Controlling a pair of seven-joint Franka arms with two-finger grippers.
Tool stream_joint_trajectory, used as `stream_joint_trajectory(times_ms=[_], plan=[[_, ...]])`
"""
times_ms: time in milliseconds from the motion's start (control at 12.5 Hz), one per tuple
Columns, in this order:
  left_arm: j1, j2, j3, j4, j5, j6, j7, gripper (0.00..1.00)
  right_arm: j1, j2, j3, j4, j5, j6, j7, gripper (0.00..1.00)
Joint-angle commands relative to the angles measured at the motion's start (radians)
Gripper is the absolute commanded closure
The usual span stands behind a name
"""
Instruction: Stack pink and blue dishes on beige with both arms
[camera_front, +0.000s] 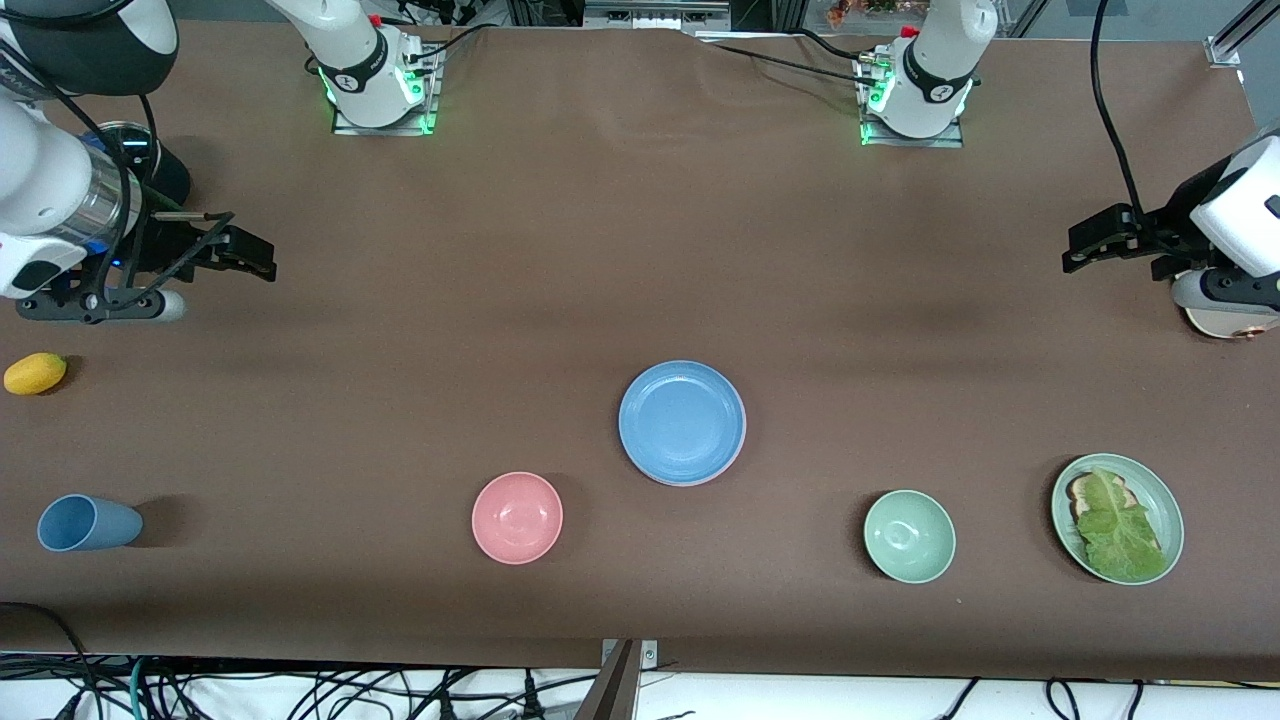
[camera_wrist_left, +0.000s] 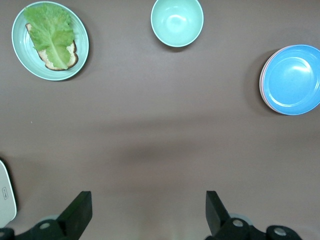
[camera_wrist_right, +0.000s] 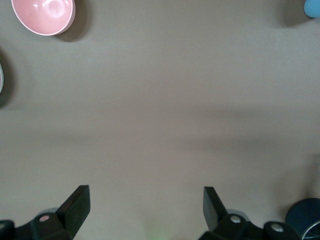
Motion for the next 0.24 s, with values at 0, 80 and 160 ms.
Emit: stream_joint_trajectory(times_ms=[0,80,160], plan=[[-0.003,-0.023,0.005,-0.029,0.027,0.016,0.027,0.00,-0.012,0.000,0.006,0.019,-0.006,-0.010,-0.015,0.00],[-0.003,-0.022,0.005,-0.029,0.027,0.016,0.027,0.00,-0.012,-0.003,0.004,0.018,-0.018,-0.012,-0.016,0.00],[0.000,-0.017,0.005,-0.029,0.025,0.016,0.027,0.00,-0.012,-0.003,0.004,0.018,-0.022,-0.014,-0.016,0.00]])
